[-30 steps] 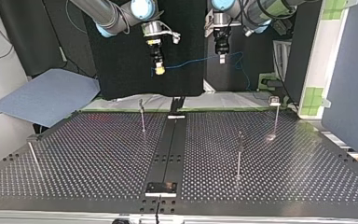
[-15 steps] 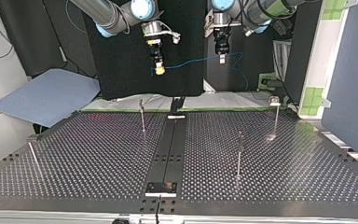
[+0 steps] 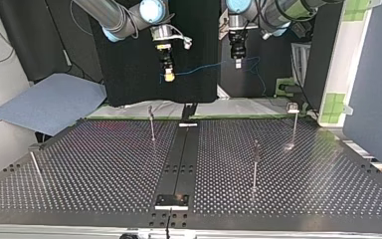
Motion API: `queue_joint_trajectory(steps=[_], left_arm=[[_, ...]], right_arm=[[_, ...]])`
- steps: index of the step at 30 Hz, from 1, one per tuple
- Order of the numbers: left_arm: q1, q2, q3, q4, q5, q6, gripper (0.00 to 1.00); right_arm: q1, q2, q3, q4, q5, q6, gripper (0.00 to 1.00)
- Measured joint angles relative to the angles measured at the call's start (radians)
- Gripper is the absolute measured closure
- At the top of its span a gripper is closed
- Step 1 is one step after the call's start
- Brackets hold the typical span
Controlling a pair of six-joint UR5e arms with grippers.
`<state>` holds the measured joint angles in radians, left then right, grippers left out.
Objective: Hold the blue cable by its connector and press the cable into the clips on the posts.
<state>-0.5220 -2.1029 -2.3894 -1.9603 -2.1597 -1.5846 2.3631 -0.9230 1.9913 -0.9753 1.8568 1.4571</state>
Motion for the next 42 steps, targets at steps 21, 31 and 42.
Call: queue_joint_trajectory(steps=[21,31,42], left_arm=[[0.052,0.192,0.028,-0.201,-0.021,0.078,0.99],[0.065,0.29,0.119,-0.272,-0.089,0.106,0.99],[0.071,0.389,0.15,-0.316,-0.106,0.093,0.99]], right_arm=[[0.013,-0.179,-0.076,0.188,-0.076,0.038,1.0],[0.007,-0.267,-0.167,0.28,-0.092,0.049,1.0],[0.012,-0.265,-0.226,0.315,-0.107,0.05,1.0]])
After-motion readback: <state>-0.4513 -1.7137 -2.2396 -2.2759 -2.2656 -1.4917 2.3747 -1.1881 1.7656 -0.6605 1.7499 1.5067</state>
